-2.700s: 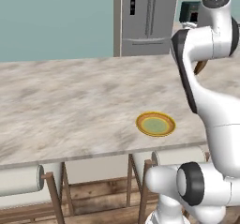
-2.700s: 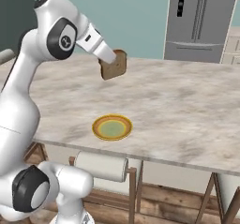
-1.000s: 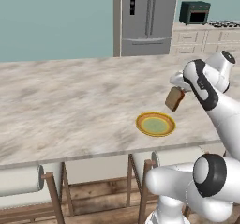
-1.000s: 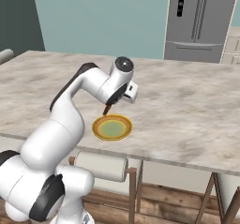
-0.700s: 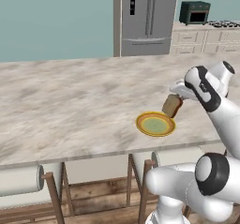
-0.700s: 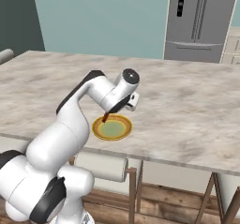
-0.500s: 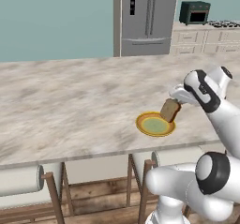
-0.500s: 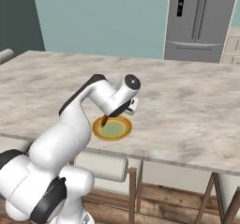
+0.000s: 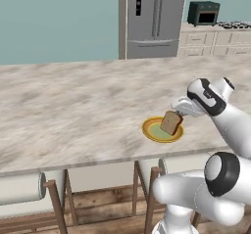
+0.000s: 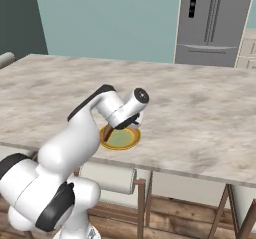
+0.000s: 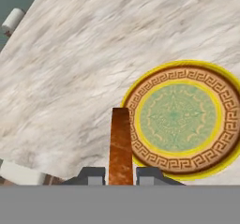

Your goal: Start the toaster. Once the lever pops up, take the bread to the plate on the dining counter.

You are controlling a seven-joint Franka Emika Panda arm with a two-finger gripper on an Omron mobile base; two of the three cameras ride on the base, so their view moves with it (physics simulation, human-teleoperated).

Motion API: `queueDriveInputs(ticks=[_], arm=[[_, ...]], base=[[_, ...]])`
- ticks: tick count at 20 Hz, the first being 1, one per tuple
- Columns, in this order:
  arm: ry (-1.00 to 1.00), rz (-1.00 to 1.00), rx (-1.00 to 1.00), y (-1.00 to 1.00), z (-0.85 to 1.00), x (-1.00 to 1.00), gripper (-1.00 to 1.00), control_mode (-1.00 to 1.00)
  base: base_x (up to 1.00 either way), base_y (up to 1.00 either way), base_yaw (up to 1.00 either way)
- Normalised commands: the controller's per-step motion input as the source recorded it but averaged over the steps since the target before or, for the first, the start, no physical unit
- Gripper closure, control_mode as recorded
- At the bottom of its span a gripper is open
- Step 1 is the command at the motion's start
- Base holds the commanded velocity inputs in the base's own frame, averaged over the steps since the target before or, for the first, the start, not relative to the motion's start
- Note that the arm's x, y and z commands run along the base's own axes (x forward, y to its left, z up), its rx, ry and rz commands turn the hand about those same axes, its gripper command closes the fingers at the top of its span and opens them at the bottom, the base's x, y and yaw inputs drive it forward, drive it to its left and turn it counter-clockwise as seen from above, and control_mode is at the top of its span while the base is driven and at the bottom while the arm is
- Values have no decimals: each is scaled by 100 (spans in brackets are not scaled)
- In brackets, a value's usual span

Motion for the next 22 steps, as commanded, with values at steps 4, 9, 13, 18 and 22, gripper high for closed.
queueDriveInputs(ticks=[4, 9, 13, 18, 22], arm=[[0, 3, 2, 5, -17, 24, 100, -100], [0, 0, 0, 1, -11, 25, 100, -100], [0, 0, 0, 6, -17, 17, 100, -100], [0, 0, 0, 11, -20, 12, 100, -100], [0, 0, 0, 11, -20, 14, 100, -100]], base=[[0, 0, 0], [0, 0, 0], [0, 0, 0], [0, 0, 0], [0, 0, 0]])
